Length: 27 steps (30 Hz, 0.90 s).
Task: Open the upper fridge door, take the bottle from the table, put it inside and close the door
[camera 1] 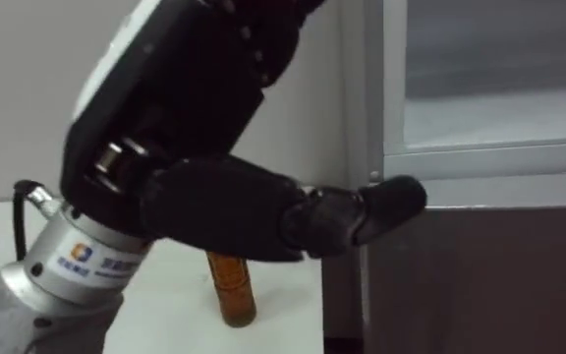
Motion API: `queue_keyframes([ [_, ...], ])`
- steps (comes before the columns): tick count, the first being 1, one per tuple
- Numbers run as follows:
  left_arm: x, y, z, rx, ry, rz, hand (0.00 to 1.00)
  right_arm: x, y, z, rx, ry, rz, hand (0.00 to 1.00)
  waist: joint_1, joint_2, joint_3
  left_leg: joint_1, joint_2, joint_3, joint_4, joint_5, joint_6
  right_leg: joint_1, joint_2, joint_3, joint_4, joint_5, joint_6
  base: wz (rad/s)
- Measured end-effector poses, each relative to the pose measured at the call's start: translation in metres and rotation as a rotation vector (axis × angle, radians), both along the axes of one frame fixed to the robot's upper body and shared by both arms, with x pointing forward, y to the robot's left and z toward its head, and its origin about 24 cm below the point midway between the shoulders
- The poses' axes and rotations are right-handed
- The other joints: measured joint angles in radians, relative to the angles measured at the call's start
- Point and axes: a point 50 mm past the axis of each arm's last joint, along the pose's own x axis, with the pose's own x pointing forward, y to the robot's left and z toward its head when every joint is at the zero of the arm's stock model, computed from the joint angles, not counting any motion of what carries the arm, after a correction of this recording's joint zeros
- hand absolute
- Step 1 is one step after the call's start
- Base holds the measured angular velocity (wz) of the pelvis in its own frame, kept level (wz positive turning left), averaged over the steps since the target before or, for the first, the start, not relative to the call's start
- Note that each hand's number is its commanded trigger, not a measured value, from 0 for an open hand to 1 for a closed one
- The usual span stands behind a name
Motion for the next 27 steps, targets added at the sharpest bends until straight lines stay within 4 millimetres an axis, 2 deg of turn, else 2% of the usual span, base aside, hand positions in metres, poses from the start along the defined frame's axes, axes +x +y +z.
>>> queue_keyframes([
  [3,0.0,0.016,-0.008,-0.053,0.047,0.092,0.0,-0.006,0.002,-0.001,-0.002,0.011,-0.01,0.0,0.005,-0.004,0.0038,-0.003,0.001,-0.002,0.001,0.0,0.0,0.002,0.0,-0.018,0.0,0.0,0.001,0.13],
  [4,0.0,0.021,-0.01,-0.073,0.06,0.123,0.0,-0.008,0.004,-0.002,0.003,0.011,-0.011,0.0,0.01,-0.005,0.0074,-0.004,0.002,-0.007,0.002,0.0,0.0,0.004,0.0,-0.022,-0.001,-0.001,0.001,0.1],
  [7,-0.003,0.04,-0.017,-0.12,0.08,0.224,0.0,-0.018,0.005,-0.003,0.008,0.017,-0.041,0.0,0.029,-0.002,0.0069,-0.003,0.002,-0.013,0.0,-0.001,0.0,0.006,-0.001,-0.023,-0.001,-0.001,0.002,0.04],
  [11,-0.013,0.074,-0.031,-0.187,0.118,0.428,0.0,-0.027,0.003,-0.003,0.006,0.01,-0.092,0.0,0.032,0.004,0.0048,-0.004,0.001,-0.02,0.001,-0.001,0.0,0.01,0.0,-0.028,0.0,-0.001,0.002,0.04],
  [18,-0.022,0.109,-0.046,-0.277,0.164,0.616,0.0,-0.038,-0.005,-0.001,-0.016,-0.003,-0.162,0.0,0.056,0.004,0.0063,0.0,0.0,-0.021,0.004,0.0,0.001,0.01,-0.002,-0.027,0.003,-0.008,0.003,0.0],
  [20,-0.027,0.123,-0.051,-0.349,0.188,0.664,0.0,-0.039,-0.006,0.0,-0.024,-0.004,-0.168,0.0,0.06,0.003,0.0063,-0.001,-0.001,-0.021,0.002,0.001,0.002,0.008,-0.002,-0.028,0.003,-0.008,0.003,0.0],
  [24,-0.032,0.139,-0.074,-0.393,0.29,0.759,0.0,-0.04,-0.008,0.001,-0.045,-0.009,-0.18,0.0,0.074,-0.001,0.0064,0.009,-0.004,-0.02,-0.005,0.001,0.002,0.01,-0.005,-0.027,0.003,-0.012,0.005,0.0],
  [27,-0.035,0.151,-0.111,-0.484,0.457,0.835,0.0,-0.042,-0.008,0.002,-0.054,-0.015,-0.192,0.0,0.085,-0.003,0.0067,0.015,-0.013,-0.022,-0.008,0.001,0.002,0.013,-0.007,-0.027,0.003,-0.012,0.007,0.0],
])
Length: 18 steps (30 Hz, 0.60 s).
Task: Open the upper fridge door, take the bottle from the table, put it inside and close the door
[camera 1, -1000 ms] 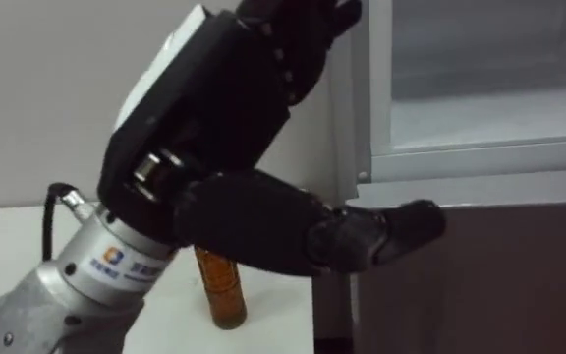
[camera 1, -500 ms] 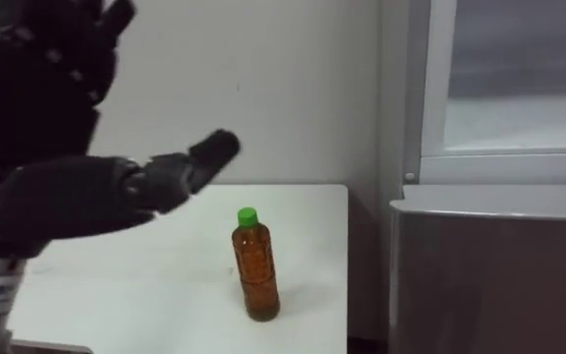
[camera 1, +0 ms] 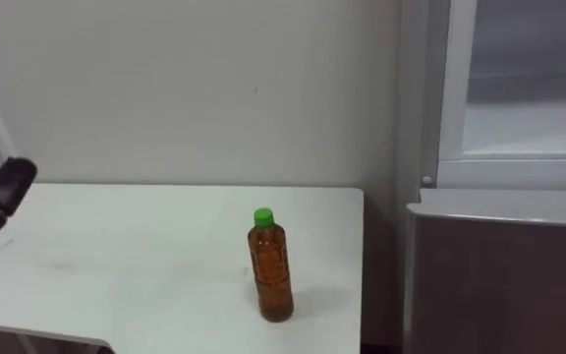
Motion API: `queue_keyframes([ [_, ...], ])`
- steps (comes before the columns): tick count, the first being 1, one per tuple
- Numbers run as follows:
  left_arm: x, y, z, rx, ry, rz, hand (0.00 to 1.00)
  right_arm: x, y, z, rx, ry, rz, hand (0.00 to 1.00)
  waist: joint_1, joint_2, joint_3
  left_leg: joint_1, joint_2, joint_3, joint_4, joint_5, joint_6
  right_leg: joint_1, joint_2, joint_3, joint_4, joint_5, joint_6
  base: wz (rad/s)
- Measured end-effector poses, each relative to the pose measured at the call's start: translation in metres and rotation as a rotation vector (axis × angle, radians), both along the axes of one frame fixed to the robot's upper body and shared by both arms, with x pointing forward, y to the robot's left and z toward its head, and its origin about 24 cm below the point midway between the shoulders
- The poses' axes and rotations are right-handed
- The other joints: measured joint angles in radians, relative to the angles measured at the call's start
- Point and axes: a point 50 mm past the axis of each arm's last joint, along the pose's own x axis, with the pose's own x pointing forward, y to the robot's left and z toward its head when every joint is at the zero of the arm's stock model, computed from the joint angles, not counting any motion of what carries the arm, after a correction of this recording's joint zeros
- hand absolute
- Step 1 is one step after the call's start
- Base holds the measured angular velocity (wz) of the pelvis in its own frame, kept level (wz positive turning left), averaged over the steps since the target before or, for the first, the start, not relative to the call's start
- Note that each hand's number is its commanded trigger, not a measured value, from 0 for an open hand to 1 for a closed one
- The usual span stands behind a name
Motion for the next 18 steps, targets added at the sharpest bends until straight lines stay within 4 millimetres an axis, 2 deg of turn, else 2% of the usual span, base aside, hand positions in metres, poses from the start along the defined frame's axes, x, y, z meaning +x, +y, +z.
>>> queue_keyframes([
  [4,-0.003,0.012,-0.032,-0.097,0.131,0.096,0.0,0.003,0.0,0.0,-0.003,-0.009,0.007,0.0,-0.001,0.003,-0.0018,-0.006,0.0,-0.007,0.0,-0.001,0.001,-0.002,0.0,-0.005,0.003,0.0,0.0,0.01],
  [5,-0.006,0.014,-0.043,-0.133,0.165,0.125,0.0,0.005,0.0,0.001,-0.006,-0.01,0.015,0.0,-0.003,-0.003,0.0014,-0.005,0.0,-0.009,-0.002,-0.003,0.001,-0.003,-0.001,-0.007,0.005,0.0,0.0,0.0],
  [9,-0.01,0.019,-0.074,-0.225,0.275,0.2,0.0,0.002,0.0,0.001,-0.004,0.008,0.028,0.0,-0.001,-0.003,0.0,-0.001,0.0,-0.018,-0.005,-0.003,0.002,-0.002,-0.004,-0.01,0.018,0.0,0.001,0.01],
  [12,-0.013,0.024,-0.096,-0.282,0.36,0.242,0.0,0.002,-0.001,0.001,-0.007,0.006,0.025,0.0,-0.002,-0.007,0.0025,0.0,-0.001,-0.023,0.002,-0.005,0.004,0.009,-0.004,-0.012,0.018,0.0,0.001,0.03],
  [14,-0.018,0.024,-0.126,-0.354,0.474,0.269,0.0,0.0,0.0,0.002,-0.005,0.0,0.017,0.0,-0.004,-0.009,0.0044,0.009,0.0,-0.023,0.005,-0.009,0.005,0.013,-0.005,-0.007,0.018,0.0,0.002,0.0],
  [15,-0.02,0.023,-0.134,-0.366,0.506,0.277,0.0,0.0,0.0,0.001,-0.003,-0.001,0.017,0.0,-0.004,-0.01,0.0043,0.01,0.0,-0.023,0.005,-0.01,0.005,0.014,-0.005,-0.006,0.018,0.0,0.002,-0.04],
  [18,-0.038,0.014,-0.19,-0.456,0.743,0.294,0.0,-0.001,0.001,0.001,-0.008,0.008,0.035,0.0,-0.003,-0.01,0.0017,0.013,0.001,-0.02,0.008,-0.01,0.005,0.012,-0.006,-0.001,0.02,0.0,0.002,-0.05],
])
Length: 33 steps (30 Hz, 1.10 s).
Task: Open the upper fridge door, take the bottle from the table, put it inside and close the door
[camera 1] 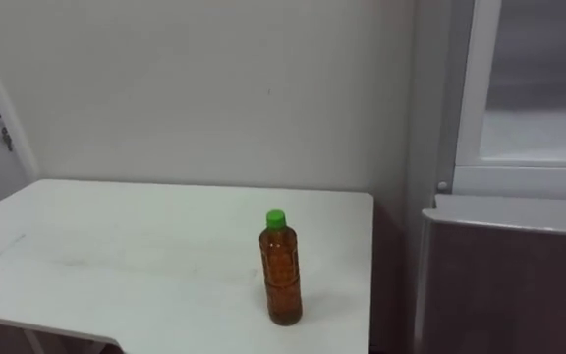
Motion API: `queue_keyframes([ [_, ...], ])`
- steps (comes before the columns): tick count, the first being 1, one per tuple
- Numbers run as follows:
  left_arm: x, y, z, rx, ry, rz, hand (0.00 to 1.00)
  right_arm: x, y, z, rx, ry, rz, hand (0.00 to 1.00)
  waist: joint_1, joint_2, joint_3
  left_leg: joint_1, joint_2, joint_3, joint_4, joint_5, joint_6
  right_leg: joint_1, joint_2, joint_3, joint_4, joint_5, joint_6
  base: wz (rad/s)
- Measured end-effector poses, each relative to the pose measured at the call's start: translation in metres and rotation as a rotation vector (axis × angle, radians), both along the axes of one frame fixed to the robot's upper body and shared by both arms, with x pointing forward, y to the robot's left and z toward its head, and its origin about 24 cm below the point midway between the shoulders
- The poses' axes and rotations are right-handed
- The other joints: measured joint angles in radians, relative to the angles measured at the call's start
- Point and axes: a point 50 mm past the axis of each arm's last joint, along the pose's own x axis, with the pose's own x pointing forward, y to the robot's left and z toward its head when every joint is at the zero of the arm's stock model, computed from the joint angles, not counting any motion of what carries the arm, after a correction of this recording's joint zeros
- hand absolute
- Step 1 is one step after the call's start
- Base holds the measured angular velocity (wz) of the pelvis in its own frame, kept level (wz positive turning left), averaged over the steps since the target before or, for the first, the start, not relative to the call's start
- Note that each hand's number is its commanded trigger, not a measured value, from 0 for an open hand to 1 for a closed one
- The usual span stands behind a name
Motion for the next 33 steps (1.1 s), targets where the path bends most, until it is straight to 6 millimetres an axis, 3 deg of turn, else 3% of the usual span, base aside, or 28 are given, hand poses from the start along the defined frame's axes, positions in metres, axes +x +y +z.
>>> queue_keyframes([
  [6,-0.038,-0.029,-0.063,-0.166,0.279,-0.041,0.0,-0.006,0.003,-0.001,0.015,0.01,-0.012,0.0,-0.007,-0.021,-0.0058,0.004,0.0,0.0,-0.001,0.001,-0.001,0.007,0.001,0.001,-0.001,0.0,0.0,0.0],
  [9,-0.07,-0.046,-0.093,-0.241,0.455,-0.099,0.0,-0.006,0.006,-0.002,0.029,0.006,-0.014,0.0,-0.022,-0.031,-0.007,0.006,0.002,0.005,0.002,0.0,-0.001,0.007,0.001,0.004,-0.002,0.0,0.0,-0.02],
  [14,-0.118,-0.062,-0.118,-0.271,0.716,-0.228,0.0,-0.008,0.007,-0.003,0.037,0.015,-0.012,0.0,-0.033,-0.034,-0.0041,0.023,0.007,0.026,0.0,-0.009,-0.005,0.016,0.003,0.03,-0.009,-0.003,0.001,-0.13],
  [17,-0.132,-0.067,-0.122,-0.25,0.814,-0.318,0.0,-0.008,0.008,-0.003,0.047,0.014,-0.01,0.0,-0.034,-0.039,-0.0034,0.022,0.008,0.033,0.0,-0.006,-0.001,0.005,0.003,0.04,-0.01,-0.006,0.001,-0.07],
  [22,-0.136,-0.073,-0.125,-0.206,0.903,-0.483,0.0,-0.003,0.01,-0.004,0.054,0.008,0.01,0.0,-0.058,-0.047,-0.0022,0.02,0.012,0.049,-0.002,-0.006,-0.002,-0.001,0.004,0.051,-0.011,-0.006,0.001,-0.08],
  [33,-0.109,-0.075,-0.124,-0.001,0.97,-0.726,0.0,0.011,0.017,-0.005,0.084,-0.008,0.073,0.0,-0.113,-0.061,-0.0014,0.021,0.012,0.07,-0.025,-0.008,-0.006,-0.005,0.007,0.061,-0.022,-0.004,0.001,-0.03],
])
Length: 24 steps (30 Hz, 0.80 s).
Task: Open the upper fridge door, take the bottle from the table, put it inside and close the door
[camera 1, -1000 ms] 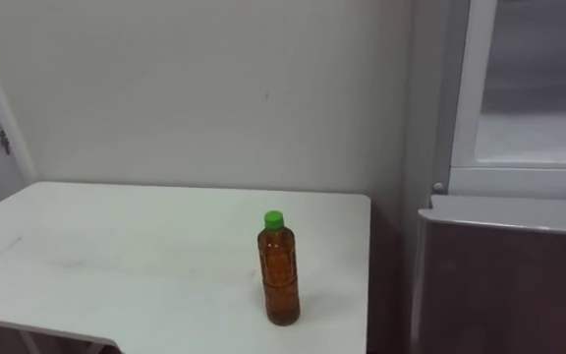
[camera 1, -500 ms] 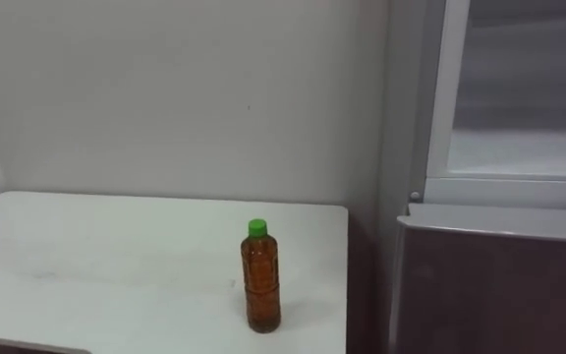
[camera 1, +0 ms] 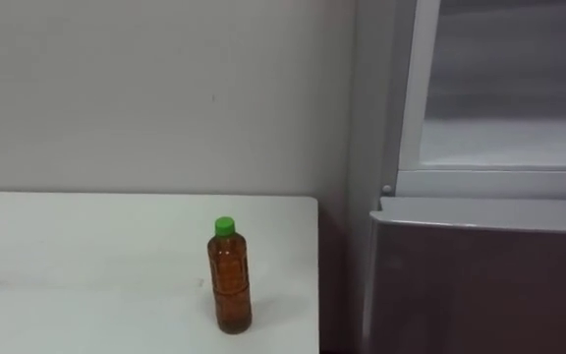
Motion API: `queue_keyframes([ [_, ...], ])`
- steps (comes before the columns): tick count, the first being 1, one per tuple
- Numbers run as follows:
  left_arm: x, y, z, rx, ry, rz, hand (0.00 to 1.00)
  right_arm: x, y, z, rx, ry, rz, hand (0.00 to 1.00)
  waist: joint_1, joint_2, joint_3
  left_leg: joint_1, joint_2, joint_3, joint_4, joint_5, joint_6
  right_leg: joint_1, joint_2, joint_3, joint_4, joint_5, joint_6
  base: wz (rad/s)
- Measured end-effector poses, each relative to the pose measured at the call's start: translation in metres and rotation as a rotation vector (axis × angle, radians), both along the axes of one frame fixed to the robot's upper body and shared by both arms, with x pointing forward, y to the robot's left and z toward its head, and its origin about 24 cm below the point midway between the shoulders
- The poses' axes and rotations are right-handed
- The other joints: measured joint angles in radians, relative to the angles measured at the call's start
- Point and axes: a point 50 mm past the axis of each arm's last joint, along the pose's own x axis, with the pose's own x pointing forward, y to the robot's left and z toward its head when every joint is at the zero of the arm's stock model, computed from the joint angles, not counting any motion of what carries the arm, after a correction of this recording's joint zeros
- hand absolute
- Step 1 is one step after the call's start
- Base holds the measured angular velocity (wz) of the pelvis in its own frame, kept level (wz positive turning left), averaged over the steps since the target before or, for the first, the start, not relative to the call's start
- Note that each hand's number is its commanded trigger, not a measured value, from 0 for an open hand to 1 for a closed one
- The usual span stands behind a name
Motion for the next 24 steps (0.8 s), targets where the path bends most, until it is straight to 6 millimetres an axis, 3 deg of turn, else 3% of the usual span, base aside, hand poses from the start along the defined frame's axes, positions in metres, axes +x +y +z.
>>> queue_keyframes([
  [24,-0.0056,-0.003,-0.0015,-0.001,0.002,-0.008,0.0,0.0009,0.0033,-0.0018,0.026,0.008,-0.001,0.0,0.007,0.0,0.0011,0.007,0.004,0.009,-0.01,-0.002,-0.005,-0.01,0.009,0.024,0.003,0.011,-0.007,-0.03],
])
